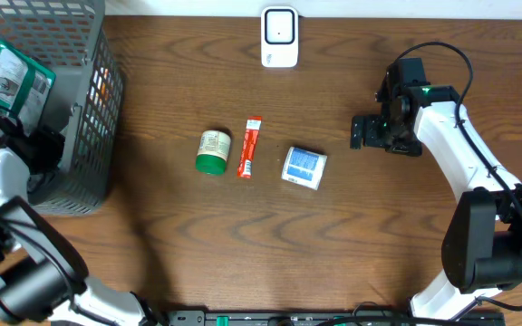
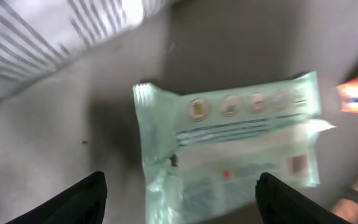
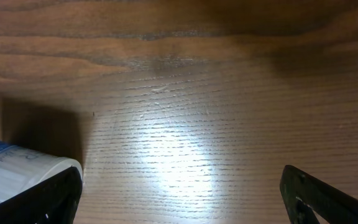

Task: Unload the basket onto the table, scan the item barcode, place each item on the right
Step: 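Grasp the mint-green wipes pack in the basket with the left gripper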

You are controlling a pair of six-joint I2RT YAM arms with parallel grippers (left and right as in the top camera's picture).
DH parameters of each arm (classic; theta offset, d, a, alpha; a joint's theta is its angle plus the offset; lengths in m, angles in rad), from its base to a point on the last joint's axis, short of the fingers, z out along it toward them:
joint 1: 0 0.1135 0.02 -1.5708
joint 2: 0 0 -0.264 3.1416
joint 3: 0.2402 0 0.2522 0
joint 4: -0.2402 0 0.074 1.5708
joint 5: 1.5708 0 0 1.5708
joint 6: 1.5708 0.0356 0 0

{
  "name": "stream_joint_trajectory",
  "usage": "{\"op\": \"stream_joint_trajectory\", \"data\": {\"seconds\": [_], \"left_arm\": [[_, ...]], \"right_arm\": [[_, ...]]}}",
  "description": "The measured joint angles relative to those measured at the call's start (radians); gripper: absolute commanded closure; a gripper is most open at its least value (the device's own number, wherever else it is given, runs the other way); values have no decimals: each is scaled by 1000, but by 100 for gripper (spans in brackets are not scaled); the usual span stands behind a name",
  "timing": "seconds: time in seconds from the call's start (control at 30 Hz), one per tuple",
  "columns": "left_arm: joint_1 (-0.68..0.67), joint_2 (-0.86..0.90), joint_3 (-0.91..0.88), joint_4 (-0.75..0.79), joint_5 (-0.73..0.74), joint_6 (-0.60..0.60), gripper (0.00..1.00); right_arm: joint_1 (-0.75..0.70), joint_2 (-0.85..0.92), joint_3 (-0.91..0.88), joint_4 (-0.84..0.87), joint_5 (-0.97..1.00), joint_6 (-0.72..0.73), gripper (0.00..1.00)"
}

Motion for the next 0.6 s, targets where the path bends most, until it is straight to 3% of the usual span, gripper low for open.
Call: {"op": "stream_joint_trajectory", "data": {"seconds": [0.1,0.13,0.2,0.4,0.6], "left_arm": [[0,54,8,33,4,2,23],[0,58,15,44,15,2,28],[2,76,24,52,32,3,54],[8,90,28,60,98,2,92],[8,68,25,55,108,-1,93]], "right_arm": [[0,0,0,0,0,0,1],[0,0,0,0,0,0,1],[0,0,0,0,0,0,1],[0,0,0,0,0,0,1],[0,0,0,0,0,0,1]]}}
